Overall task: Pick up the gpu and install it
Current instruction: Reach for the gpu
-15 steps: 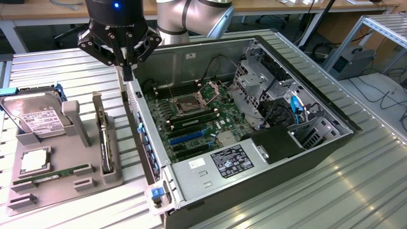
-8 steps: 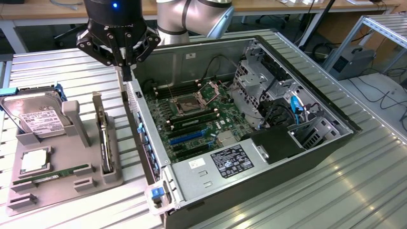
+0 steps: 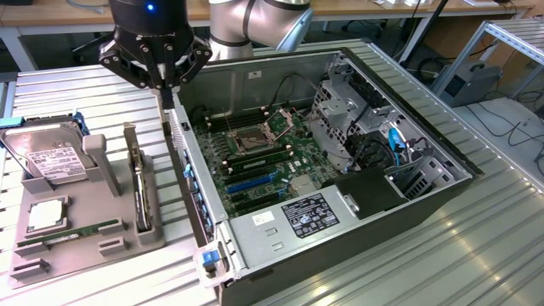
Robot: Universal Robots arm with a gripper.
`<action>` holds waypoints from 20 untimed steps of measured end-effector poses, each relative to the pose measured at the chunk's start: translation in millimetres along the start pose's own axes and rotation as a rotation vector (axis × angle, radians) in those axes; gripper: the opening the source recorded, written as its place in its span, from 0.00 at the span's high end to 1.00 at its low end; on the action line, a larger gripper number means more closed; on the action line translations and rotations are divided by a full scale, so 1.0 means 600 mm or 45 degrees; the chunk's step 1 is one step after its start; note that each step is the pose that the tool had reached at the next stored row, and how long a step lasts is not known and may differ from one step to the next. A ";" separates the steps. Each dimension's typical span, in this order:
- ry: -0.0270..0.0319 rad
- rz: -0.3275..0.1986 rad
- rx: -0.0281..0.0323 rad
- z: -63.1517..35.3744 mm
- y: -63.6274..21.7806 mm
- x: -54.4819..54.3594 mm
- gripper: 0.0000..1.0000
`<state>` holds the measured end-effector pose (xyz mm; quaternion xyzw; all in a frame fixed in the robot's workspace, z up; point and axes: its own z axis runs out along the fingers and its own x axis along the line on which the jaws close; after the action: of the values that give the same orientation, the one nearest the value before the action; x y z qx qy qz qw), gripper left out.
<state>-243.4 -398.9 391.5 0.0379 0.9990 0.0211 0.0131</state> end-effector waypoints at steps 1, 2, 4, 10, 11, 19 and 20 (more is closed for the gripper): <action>0.0000 0.000 0.0000 0.000 0.000 0.001 0.89; 0.0000 0.000 0.0000 0.000 0.000 0.001 0.89; 0.0000 0.000 0.0000 0.000 0.000 0.002 0.89; 0.0000 0.000 0.0000 0.000 0.000 0.005 0.89; -0.0001 0.000 -0.0001 0.000 0.000 0.006 0.89; 0.0000 0.000 0.0000 0.000 -0.001 0.013 0.89; 0.0000 0.000 0.0000 0.000 -0.001 0.013 0.89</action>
<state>-251.3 -398.9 391.3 0.0379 0.9990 0.0211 0.0131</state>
